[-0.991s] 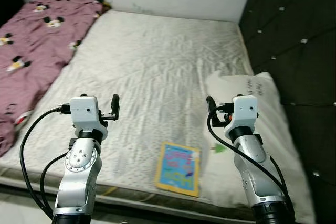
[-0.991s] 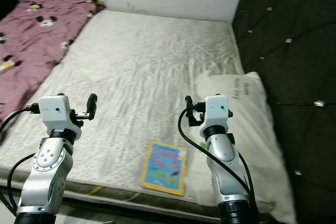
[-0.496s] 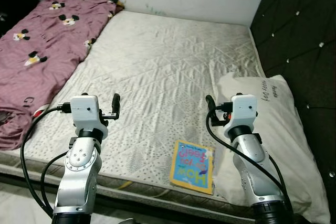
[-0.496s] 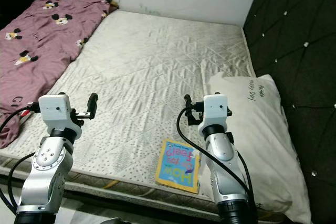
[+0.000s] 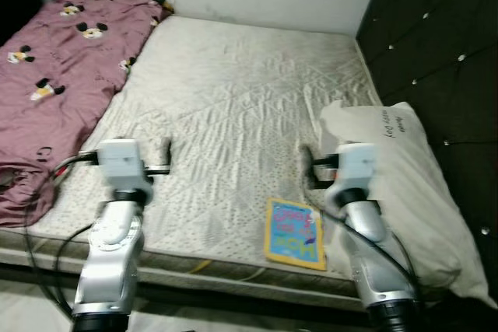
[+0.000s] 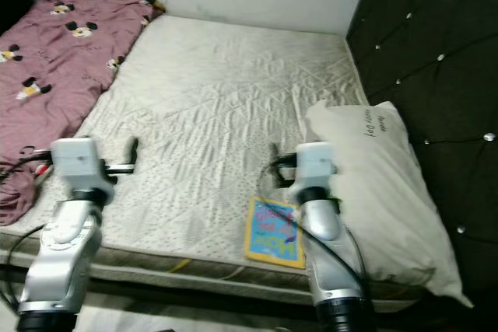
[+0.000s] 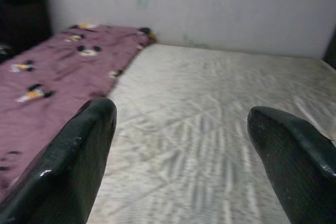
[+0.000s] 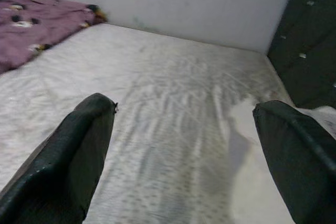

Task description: Clean up the room

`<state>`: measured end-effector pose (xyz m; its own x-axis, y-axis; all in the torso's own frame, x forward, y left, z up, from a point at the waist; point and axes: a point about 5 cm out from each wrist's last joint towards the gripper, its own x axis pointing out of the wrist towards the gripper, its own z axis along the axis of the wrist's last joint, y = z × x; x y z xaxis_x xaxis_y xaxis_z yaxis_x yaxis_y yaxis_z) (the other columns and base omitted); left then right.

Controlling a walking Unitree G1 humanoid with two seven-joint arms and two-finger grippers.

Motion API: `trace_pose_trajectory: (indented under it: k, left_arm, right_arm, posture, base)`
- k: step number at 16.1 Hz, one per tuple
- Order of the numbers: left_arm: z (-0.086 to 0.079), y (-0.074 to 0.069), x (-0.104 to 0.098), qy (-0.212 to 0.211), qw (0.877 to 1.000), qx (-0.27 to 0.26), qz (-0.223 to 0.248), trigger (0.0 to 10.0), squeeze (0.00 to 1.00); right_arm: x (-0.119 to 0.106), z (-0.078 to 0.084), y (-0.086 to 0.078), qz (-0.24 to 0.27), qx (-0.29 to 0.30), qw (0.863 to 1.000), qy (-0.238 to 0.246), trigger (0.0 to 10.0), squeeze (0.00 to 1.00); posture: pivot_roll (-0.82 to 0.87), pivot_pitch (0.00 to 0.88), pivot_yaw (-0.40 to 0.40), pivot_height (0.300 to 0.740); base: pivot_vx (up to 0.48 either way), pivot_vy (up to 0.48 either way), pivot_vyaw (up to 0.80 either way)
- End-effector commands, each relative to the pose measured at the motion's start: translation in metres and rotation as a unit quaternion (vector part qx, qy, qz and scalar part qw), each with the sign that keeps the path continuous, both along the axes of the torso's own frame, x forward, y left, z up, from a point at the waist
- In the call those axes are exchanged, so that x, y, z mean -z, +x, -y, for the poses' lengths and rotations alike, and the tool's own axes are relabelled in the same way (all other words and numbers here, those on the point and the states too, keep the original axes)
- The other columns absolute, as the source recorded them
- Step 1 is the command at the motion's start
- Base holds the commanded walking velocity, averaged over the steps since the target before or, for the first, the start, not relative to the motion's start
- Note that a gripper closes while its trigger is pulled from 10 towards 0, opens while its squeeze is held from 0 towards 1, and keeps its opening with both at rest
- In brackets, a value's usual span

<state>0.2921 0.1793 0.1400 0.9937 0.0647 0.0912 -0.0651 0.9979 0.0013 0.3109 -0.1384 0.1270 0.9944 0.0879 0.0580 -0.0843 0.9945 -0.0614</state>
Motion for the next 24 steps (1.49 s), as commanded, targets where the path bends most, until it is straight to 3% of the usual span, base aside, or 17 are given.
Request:
trace_pose_trajectory:
  k: [1, 5, 8, 10, 24]
  left_arm:
    - [0.0064, 0.0001, 0.0013, -0.004, 1.0, 0.01, -0.003, 10.0, 0.0]
    - [0.0084, 0.0019, -0.0003, -0.004, 1.0, 0.014, 0.001, 10.0, 0.0]
    - [0.0087, 0.002, -0.0007, -0.011, 1.0, 0.019, 0.001, 10.0, 0.0]
    - [0.0089, 0.0019, -0.0005, -0.013, 1.0, 0.021, 0.002, 10.0, 0.0]
    - [0.0122, 0.0053, -0.0039, -0.009, 0.999, 0.033, 0.011, 10.0, 0.0]
  right_arm:
    - [-0.0018, 0.0082, 0.0012, 0.002, 0.01, 1.0, -0.001, 10.0, 0.0]
    - [-0.0015, 0.0088, 0.0026, 0.0, 0.012, 1.0, -0.002, 10.0, 0.0]
    - [-0.0008, 0.0085, 0.0031, -0.003, 0.011, 1.0, 0.0, 10.0, 0.0]
    - [-0.0006, 0.0084, 0.0031, -0.003, 0.011, 1.0, 0.001, 10.0, 0.0]
    - [0.003, 0.0073, 0.0041, -0.009, 0.008, 1.0, 0.004, 10.0, 0.0]
  posture:
    - [0.02, 0.099, -0.009, 0.74]
    - [0.01, 0.094, -0.011, 0.74]
    - [0.02, 0.093, -0.011, 0.74]
    - [0.02, 0.09, -0.008, 0.74]
    - [0.02, 0.081, -0.003, 0.74]
  base:
    - [0.0, 0.48, 0.0]
    - [0.0, 0.0, 0.0]
    - [0.0, 0.0, -0.8]
    - [0.0, 0.324, -0.8]
    - [0.0, 0.446, 0.0]
